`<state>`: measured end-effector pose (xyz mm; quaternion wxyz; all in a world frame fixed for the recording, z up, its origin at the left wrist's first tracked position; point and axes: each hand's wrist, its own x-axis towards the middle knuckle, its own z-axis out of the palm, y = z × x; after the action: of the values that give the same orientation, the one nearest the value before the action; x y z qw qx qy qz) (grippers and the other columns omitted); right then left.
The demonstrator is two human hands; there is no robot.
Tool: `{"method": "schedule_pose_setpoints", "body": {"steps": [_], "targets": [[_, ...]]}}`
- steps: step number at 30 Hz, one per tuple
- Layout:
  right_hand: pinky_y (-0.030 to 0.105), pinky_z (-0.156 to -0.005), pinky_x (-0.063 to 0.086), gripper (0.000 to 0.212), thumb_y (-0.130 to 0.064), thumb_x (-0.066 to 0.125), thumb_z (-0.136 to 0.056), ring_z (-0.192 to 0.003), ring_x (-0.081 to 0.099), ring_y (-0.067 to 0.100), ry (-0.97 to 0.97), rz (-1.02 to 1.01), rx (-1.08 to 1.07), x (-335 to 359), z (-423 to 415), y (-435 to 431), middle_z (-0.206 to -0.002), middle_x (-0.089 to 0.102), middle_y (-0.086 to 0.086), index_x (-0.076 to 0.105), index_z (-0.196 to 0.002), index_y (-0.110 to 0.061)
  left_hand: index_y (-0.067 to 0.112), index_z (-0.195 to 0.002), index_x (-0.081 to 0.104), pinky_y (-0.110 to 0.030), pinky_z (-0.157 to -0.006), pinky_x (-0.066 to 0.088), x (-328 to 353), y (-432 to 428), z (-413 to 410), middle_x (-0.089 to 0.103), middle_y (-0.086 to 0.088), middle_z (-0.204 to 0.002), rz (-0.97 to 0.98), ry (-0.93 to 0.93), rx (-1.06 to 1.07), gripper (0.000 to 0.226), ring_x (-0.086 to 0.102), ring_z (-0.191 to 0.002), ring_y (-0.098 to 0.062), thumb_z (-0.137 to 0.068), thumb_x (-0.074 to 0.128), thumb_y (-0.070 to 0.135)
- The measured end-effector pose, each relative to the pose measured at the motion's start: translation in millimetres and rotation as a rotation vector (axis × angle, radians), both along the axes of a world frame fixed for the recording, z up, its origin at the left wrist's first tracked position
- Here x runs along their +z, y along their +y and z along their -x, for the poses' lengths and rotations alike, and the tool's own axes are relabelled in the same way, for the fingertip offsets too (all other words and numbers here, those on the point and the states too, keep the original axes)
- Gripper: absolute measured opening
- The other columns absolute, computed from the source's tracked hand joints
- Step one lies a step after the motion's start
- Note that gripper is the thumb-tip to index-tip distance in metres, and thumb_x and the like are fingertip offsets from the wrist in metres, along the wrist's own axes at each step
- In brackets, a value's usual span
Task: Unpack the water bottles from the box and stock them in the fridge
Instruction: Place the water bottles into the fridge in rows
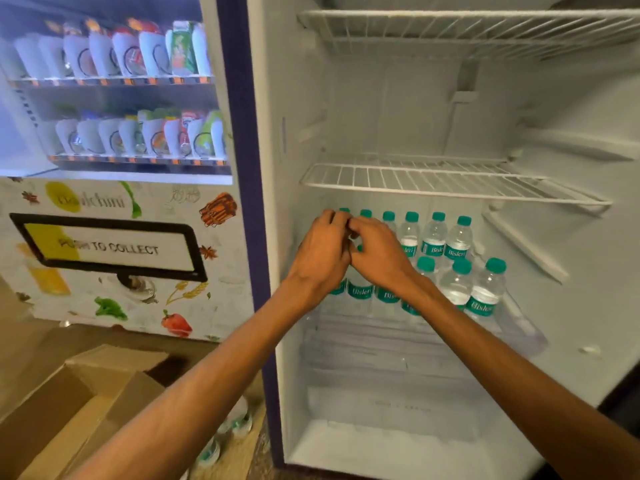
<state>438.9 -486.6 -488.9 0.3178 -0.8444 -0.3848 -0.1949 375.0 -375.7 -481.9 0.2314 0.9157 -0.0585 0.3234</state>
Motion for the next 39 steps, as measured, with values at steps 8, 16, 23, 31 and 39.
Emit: {"method": "schedule_pose_setpoints", "body": {"steps": [8,16,23,31,39], "targets": [[0.025,-0.068,0.049,0.014,-0.011,0.060,-0.081,-0.072,0.058,0.013,0.052,-0.156,0.267,-41.1,119.6,14.3,-0.080,0.066,0.001,0.069,-0.092,-0.013,0.011,-0.119,0.059,-0.016,-0.084,0.043,-51.2,26.0,136.9,0.059,0.000,-0.106,0.183,-0.125,-0.075,0.022,0.057,-0.095,-0.008,-0.102,0.045,0.012],[0.021,-0.069,0.046,0.019,-0.023,0.063,-0.088,-0.068,0.058,0.004,0.383,0.139,0.353,-130.1,164.4,102.7,-0.086,0.066,-0.008,0.065,-0.106,-0.019,0.014,-0.105,0.063,-0.025,-0.075,0.046,-155.1,128.9,199.0,0.065,0.001,-0.097,0.251,0.116,0.178,0.019,0.059,-0.088,-0.012,-0.095,0.048,0.008],[0.025,-0.072,0.044,0.025,-0.017,0.058,-0.089,-0.079,0.059,0.012,0.534,0.450,0.376,-226.8,164.9,190.7,-0.098,0.067,0.000,0.060,-0.114,-0.014,0.012,-0.106,0.062,-0.035,-0.078,0.047,-254.8,211.0,234.0,0.054,0.002,-0.094,0.299,0.522,0.433,0.031,0.055,-0.088,-0.018,-0.084,0.045,-0.002],[0.043,-0.098,0.044,0.047,-0.023,0.058,-0.091,-0.121,0.049,0.033,0.588,0.782,0.311,-313.0,169.9,262.8,-0.136,0.046,0.013,0.044,-0.135,-0.019,0.012,-0.126,0.053,-0.042,-0.099,0.044,-329.9,260.5,249.0,0.047,-0.011,-0.133,0.327,0.807,0.505,0.043,0.050,-0.119,-0.031,-0.087,0.052,-0.006],[0.046,-0.100,0.041,0.067,-0.021,0.057,-0.092,-0.123,0.048,0.038,0.515,0.930,0.244,-357.7,171.0,268.3,-0.140,0.037,0.018,0.022,-0.149,-0.029,0.018,-0.144,0.038,-0.043,-0.104,0.042,-374.8,268.2,232.7,0.040,-0.013,-0.138,0.028,0.980,0.424,0.063,0.041,-0.126,-0.031,-0.087,0.063,0.005]]}}
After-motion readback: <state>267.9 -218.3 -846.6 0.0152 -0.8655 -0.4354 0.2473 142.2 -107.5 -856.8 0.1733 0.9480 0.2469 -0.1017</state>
